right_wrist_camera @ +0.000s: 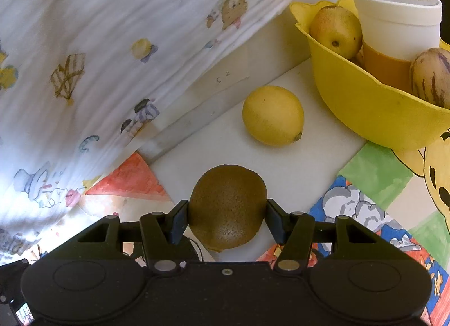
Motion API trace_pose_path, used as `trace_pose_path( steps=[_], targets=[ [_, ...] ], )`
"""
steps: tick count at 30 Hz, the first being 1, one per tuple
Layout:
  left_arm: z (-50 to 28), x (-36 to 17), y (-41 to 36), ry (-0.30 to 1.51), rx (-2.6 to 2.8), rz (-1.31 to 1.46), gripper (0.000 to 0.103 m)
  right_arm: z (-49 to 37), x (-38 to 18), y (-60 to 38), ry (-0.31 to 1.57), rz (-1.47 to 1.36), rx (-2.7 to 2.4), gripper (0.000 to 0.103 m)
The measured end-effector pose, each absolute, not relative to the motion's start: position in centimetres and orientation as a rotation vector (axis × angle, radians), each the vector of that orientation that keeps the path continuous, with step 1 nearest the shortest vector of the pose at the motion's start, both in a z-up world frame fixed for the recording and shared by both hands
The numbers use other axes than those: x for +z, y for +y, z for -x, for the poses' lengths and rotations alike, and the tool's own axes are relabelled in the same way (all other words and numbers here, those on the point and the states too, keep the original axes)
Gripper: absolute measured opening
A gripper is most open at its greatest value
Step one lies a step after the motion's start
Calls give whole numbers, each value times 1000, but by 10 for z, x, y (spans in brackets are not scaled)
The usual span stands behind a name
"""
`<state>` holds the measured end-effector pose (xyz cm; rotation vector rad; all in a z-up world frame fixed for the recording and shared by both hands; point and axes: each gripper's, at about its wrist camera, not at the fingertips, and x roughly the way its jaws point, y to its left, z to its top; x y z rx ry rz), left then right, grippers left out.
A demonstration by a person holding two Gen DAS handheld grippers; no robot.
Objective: Organize fruits
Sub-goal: 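Close the left gripper on the orange while the right gripper closes on the kiwi, then lift the orange and kiwi and carry both grippers over the tray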
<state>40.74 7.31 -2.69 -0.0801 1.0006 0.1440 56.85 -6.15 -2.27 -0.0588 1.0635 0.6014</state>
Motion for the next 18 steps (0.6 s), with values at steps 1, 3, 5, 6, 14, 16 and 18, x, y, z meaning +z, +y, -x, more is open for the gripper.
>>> trace_pose_path(
  steps=[1, 3, 5, 6, 14, 16, 18],
  targets=[
    [-407, -27, 72, 999, 138, 69, 57, -568, -23, -61, 1064, 58, 600, 60],
    [-405, -27, 70, 991, 125, 60, 47, -567, -23, -60, 1065, 58, 599, 60],
    [-404, -26, 67, 981, 105, 57, 37, -565, -24, -60, 1066, 59, 601, 59],
    [-403, -26, 65, 977, 107, 45, 37, -564, -24, -60, 1068, 58, 604, 59],
    [-400, -28, 67, 933, 88, 35, 37, -553, -22, -63, 1082, 45, 607, 59],
    [-401, -28, 69, 936, 79, 46, 36, -550, -23, -63, 1083, 42, 605, 59],
    [-402, -27, 71, 940, 74, 55, 36, -547, -22, -64, 1080, 38, 603, 59]
  ],
)
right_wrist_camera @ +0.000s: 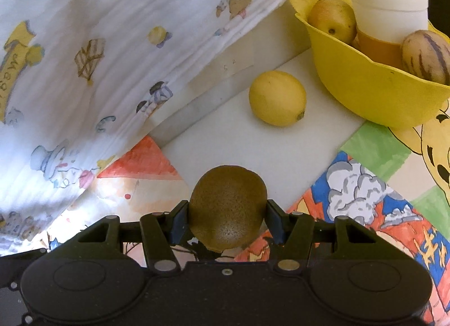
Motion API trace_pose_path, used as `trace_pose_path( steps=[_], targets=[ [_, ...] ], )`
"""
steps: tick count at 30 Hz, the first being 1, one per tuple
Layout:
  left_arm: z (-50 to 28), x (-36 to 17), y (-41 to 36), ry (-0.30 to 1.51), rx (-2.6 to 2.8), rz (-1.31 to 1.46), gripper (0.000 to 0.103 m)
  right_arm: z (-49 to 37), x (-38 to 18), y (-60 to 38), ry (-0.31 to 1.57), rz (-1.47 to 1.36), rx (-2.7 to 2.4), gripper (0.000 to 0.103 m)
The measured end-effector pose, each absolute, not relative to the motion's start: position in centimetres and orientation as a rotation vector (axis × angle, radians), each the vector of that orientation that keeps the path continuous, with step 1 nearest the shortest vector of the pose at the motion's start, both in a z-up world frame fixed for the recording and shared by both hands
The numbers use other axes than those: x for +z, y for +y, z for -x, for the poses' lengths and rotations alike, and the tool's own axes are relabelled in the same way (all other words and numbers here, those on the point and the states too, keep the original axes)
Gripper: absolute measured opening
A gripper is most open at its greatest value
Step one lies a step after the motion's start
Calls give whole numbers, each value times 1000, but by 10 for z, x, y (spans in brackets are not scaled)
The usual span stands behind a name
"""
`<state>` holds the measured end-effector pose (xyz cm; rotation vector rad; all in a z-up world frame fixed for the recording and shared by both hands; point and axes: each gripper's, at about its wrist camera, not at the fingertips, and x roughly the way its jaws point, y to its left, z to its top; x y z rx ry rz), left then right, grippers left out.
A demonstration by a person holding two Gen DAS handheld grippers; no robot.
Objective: Organize fruits
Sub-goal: 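Lift the orange and kiwi and carry both grippers over the tray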
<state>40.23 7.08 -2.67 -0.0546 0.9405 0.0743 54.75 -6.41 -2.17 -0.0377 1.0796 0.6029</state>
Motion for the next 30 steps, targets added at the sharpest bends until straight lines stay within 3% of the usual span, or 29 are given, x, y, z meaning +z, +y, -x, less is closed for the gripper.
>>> trace_pose_path(
  steps=[17, 30],
  targets=[
    [-403, 8, 69, 922, 34, 155, 35, -504, 33, -130, 960, -113, 546, 59],
    [-380, 45, -5, 896, -131, 103, 35, -370, 93, -268, 850, -249, 278, 59]
  ],
)
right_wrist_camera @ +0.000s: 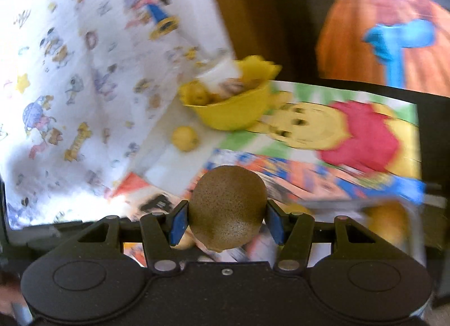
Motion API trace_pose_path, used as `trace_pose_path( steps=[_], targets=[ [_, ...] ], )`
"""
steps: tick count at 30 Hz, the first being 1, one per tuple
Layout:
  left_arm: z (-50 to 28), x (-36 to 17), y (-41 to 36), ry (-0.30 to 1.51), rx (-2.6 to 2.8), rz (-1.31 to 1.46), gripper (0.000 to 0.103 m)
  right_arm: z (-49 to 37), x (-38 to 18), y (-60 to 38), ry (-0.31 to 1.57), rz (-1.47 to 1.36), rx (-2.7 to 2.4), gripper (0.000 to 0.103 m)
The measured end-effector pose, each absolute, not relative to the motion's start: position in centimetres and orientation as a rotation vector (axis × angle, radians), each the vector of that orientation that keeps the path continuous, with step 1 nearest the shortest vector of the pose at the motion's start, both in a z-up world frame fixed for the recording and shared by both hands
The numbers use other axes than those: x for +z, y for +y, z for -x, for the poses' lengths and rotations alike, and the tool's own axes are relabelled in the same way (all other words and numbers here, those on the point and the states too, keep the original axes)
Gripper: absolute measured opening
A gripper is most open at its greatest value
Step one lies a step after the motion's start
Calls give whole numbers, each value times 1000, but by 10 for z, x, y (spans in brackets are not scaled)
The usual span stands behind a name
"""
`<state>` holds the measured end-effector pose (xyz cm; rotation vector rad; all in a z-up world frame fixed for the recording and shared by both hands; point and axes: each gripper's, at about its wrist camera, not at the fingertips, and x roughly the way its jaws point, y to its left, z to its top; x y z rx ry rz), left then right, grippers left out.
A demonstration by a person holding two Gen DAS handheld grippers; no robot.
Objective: Organize fruits
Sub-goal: 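Lift the orange and kiwi and carry both grippers over the tray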
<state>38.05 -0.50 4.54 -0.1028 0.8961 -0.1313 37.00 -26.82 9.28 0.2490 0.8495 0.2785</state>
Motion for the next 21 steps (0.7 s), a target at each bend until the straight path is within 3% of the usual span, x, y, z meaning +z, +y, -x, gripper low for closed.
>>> trace_pose_path(
  steps=[10, 21],
  targets=[
    [-339, 47, -92, 989, -332, 40, 35, -271, 81, -349, 935, -279, 83, 59],
    [-297, 0, -147, 1158, -429, 25, 36, -243, 31, -365, 1006, -159, 101, 59]
  ],
)
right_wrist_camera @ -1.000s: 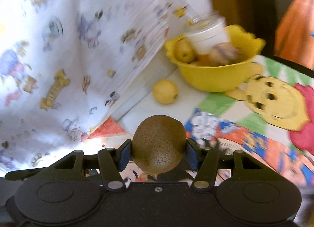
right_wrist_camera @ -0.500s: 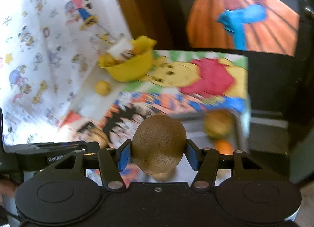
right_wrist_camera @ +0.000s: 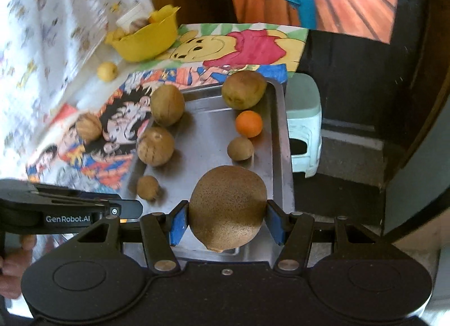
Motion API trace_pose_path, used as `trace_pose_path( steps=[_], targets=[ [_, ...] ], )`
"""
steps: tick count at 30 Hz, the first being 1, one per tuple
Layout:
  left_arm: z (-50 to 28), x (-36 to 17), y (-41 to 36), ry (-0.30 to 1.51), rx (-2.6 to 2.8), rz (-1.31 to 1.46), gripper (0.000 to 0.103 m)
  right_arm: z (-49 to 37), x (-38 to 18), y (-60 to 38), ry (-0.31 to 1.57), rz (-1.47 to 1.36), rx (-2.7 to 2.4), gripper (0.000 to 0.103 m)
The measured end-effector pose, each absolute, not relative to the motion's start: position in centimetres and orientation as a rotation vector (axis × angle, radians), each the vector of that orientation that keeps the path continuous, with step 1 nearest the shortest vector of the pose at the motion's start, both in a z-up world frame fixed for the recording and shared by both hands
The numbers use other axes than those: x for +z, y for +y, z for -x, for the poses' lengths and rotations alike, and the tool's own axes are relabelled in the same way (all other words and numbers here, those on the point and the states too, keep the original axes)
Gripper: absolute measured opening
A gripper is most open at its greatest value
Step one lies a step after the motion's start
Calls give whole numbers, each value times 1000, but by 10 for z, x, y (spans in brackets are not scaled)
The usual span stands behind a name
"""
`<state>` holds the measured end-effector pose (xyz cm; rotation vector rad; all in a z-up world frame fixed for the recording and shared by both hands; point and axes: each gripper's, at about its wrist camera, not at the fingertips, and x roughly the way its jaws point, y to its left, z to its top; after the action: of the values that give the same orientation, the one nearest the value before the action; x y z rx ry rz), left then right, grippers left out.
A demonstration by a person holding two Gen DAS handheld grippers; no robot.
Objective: Organize fruits
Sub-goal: 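Lift the orange and kiwi and carry both grippers over the tray, then lower the orange and kiwi onto the tray and open both grippers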
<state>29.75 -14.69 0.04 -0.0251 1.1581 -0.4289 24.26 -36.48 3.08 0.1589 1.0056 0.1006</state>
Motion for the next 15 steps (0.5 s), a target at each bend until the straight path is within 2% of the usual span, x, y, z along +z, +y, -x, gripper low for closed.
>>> trace_pose_path(
  steps=[15],
  targets=[
    [-304, -17, -161, 1104, -378, 4, 36, -271, 5, -355, 994, 119, 220, 59]
  ],
)
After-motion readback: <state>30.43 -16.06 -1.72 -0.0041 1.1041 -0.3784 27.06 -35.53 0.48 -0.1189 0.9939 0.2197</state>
